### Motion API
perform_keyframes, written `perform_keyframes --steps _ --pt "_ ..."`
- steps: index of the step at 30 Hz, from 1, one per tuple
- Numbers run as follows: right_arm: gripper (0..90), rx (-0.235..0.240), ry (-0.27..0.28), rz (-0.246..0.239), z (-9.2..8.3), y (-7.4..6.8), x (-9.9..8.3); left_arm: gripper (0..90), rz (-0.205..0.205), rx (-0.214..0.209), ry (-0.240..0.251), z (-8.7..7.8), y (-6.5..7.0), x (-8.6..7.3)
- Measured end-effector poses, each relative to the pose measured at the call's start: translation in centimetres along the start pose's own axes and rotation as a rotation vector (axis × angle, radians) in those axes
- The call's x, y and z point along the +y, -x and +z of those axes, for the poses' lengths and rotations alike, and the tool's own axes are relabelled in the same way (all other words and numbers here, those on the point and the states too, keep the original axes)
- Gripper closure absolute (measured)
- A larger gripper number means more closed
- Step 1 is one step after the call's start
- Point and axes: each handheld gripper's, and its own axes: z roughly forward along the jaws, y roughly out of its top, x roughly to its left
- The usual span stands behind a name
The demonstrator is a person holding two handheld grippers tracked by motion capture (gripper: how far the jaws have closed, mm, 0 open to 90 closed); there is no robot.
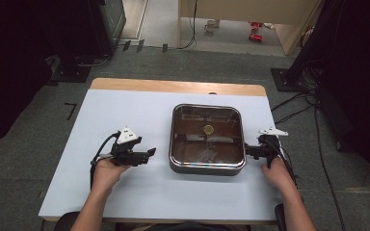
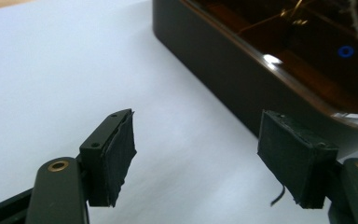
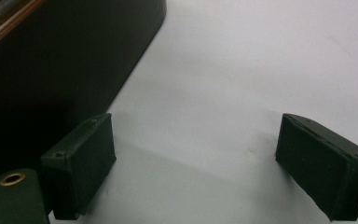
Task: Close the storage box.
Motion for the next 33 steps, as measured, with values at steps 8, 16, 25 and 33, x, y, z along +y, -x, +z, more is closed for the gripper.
perform_keyframes --steps 8,16,25,33 --pt "11.2 0.0 0.0 0.0 0.0 0.0 0.0 22.6 0.012 0.024 -0.031 0.6 0.7 -1.9" --pt "11.2 0.0 -0.001 0.0 0.0 0.0 0.0 21.7 0.053 0.011 -0.087 1.5 1.6 -3.1" --pt "11.2 0.0 -0.001 -0.001 0.0 0.0 0.0 16.6 0.052 0.055 -0.111 3.0 2.5 -3.5" --pt "11.2 0.0 -0.002 -0.001 0.0 0.0 0.0 16.5 0.055 0.057 -0.112 3.0 2.5 -3.5"
